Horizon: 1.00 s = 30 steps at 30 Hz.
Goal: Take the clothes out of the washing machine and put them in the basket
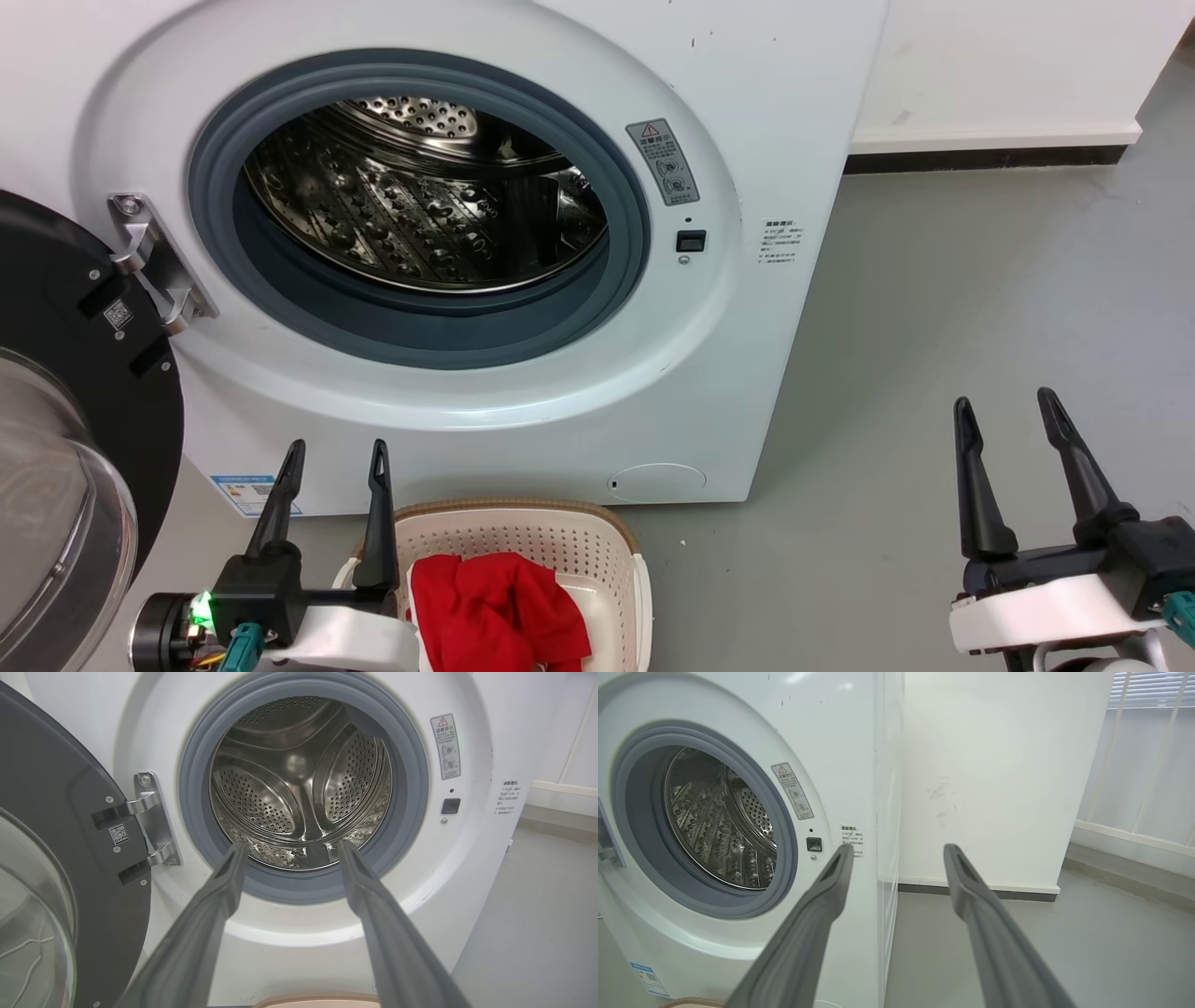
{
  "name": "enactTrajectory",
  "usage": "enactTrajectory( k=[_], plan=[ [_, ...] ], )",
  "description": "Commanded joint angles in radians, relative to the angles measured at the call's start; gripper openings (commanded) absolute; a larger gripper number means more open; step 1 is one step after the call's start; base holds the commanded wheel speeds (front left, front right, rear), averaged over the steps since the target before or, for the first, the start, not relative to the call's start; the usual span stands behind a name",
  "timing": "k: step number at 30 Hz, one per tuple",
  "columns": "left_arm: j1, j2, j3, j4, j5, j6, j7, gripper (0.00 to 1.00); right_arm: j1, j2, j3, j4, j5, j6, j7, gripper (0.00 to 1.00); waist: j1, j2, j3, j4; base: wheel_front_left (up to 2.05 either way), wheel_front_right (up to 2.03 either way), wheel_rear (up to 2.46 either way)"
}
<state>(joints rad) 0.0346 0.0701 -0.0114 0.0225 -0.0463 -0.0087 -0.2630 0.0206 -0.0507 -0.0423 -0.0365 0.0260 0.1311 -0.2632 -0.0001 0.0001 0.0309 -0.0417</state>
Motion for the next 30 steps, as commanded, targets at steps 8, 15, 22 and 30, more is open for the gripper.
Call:
enactTrajectory(
  k=[8, 15, 22, 30],
  plan=[
    [0.004, -0.007, 0.008, -0.003, 0.007, -0.006, -0.003, 1.0, -0.008, 0.001, -0.001, 0.005, 0.004, -0.001, -0.002, 1.0, 0.0001, -0.0001, -0.009, -0.004, 0.0, 0.0, 0.0],
    [-0.004, -0.011, 0.02, -0.01, 0.002, -0.007, -0.003, 1.0, -0.012, 0.001, -0.003, 0.001, 0.006, -0.001, -0.002, 1.0, 0.0001, -0.0001, -0.002, -0.004, 0.0, 0.0, 0.0],
    [-0.009, -0.014, 0.032, 0.031, -0.043, -0.01, 0.021, 0.0, 0.009, 0.0, 0.003, 0.022, 0.052, 0.0, 0.006, 0.0, 0.0002, -0.0001, -0.001, -0.002, 0.0, 0.0, 0.0],
    [-0.023, -0.015, 0.042, 0.051, -0.215, -0.023, 0.062, 0.0, -0.011, -0.012, 0.005, 0.053, 0.24, 0.0, 0.04, 0.0, 0.0002, -0.0001, -0.002, 0.001, 0.0, 0.0, 0.0]
  ],
)
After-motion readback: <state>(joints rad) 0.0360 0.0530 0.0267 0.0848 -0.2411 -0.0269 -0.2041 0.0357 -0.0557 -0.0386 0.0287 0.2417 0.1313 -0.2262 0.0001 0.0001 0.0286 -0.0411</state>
